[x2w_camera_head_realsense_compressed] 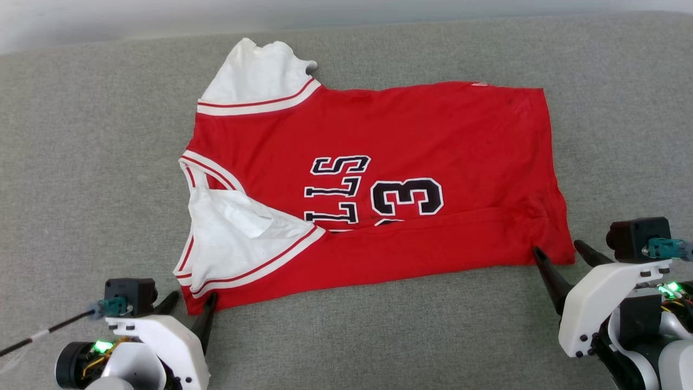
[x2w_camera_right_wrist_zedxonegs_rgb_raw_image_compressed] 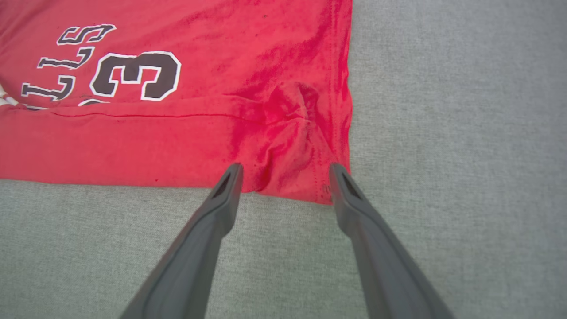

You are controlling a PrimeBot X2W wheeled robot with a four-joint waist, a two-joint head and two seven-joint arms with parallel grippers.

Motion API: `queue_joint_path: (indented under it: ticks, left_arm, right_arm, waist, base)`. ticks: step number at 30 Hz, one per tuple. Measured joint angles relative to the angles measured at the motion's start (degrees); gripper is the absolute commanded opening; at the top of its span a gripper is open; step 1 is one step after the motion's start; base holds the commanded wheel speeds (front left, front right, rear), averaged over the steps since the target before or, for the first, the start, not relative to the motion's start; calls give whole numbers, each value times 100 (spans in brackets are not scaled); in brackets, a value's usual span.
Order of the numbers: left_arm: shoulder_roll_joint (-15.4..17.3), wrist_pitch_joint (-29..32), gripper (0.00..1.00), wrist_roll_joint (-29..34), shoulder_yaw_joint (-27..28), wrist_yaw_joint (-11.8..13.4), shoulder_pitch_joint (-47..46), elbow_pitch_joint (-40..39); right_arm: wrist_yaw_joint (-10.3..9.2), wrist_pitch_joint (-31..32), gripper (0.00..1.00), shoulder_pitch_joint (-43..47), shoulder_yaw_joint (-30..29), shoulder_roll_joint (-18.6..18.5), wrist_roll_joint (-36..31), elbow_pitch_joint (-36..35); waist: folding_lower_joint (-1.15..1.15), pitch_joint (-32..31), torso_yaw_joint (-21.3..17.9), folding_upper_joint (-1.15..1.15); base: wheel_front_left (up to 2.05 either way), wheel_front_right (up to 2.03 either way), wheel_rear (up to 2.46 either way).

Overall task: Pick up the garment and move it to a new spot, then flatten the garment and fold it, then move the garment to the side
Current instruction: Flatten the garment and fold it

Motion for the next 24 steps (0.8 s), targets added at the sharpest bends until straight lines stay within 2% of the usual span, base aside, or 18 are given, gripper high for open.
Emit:
queue_joint_path:
  ticks: [2,3,4,5,8,13,18,24]
  left_arm:
    - [13,119,100,-45,-43,-49,-48,40]
    - [13,165,78,-86,-60,-93,-64,47]
    - [9,203,9,-103,-76,-133,-80,59]
    - [23,218,0,-121,-93,-192,-90,74]
    - [-22,197,0,-174,-121,-298,-115,130]
    - [-55,-4,0,-42,-209,-324,-120,91]
    - [3,-193,0,172,-196,-250,-139,-390]
    - [92,-268,0,333,-168,-145,-164,-1033]
  right_arm:
    - [0,2,100,0,0,12,-18,-45]
    - [0,3,100,0,-1,19,-30,-63]
    - [0,25,100,1,-2,20,-42,-82]
    - [0,29,100,1,-2,18,-47,-96]
    - [0,49,100,-1,-19,-20,-96,-104]
    - [0,181,100,-29,8,-214,-167,-22]
    - [1,352,100,-217,-8,-361,-281,293]
    - [1,499,100,-525,-4,-471,-480,999]
  waist:
    - [0,59,-22,0]
    - [0,81,-30,0]
    - [0,98,-35,0]
    - [0,110,-39,0]
    - [0,87,-31,0]
    - [0,-57,55,0]
    - [0,-163,229,0]
    - [0,-111,433,0]
  base:
    - [0,0,0]
    - [0,0,0]
    - [0,0,0]
    - [0,0,0]
    - [0,0,0]
    - [0,0,0]
    - [0,0,0]
    - [0,0,0]
